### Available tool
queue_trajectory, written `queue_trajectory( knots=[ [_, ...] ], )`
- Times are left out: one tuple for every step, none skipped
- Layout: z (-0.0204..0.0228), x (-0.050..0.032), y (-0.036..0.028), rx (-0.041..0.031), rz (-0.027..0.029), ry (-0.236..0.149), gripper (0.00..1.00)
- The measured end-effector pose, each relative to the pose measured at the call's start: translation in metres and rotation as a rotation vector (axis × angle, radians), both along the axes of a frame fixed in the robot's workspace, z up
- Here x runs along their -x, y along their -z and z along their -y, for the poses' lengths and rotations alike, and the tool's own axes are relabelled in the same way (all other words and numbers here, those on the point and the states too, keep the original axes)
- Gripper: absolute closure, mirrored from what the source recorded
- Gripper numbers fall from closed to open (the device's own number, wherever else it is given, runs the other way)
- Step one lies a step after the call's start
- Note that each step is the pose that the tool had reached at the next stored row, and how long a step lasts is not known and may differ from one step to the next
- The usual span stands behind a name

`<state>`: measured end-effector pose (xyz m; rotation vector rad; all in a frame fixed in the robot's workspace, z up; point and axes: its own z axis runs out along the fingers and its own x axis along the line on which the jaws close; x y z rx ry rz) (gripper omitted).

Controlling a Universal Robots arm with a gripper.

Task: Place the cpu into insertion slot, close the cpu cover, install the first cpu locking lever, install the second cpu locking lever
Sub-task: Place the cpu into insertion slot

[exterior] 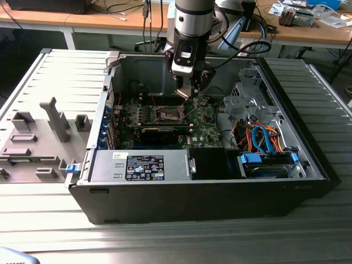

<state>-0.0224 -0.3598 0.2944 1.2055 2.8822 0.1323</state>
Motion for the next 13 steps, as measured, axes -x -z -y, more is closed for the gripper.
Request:
queue_trajectory(
  knots=[
    [0.0000, 0.0000, 0.0000, -0.0001, 0.0000, 0.001, 0.46],
    [0.0000, 0.0000, 0.0000, 0.0000, 0.0000, 0.001, 0.46],
    [0.0000, 0.0000, 0.0000, -0.0001, 0.0000, 0.002, 0.46],
    [0.0000, 0.0000, 0.0000, -0.0001, 0.0000, 0.003, 0.46],
    [0.0000, 0.0000, 0.0000, -0.0001, 0.0000, 0.004, 0.46],
    [0.0000, 0.0000, 0.0000, 0.0000, 0.0000, 0.005, 0.46],
    [0.0000, 0.0000, 0.0000, -0.0001, 0.0000, 0.006, 0.46],
    [0.0000, 0.0000, 0.0000, -0.0001, 0.0001, 0.007, 0.46],
    [0.0000, 0.0000, 0.0000, 0.0000, 0.0000, 0.007, 0.46],
    [0.0000, 0.0000, 0.0000, -0.0001, 0.0000, 0.009, 0.46],
    [0.0000, 0.0000, 0.0000, -0.0001, 0.0000, 0.009, 0.46],
    [0.0000, 0.0000, 0.0000, 0.0000, 0.0001, 0.011, 0.46],
    [0.0000, 0.0000, 0.0000, 0.0000, 0.0000, 0.012, 0.46]
  ],
)
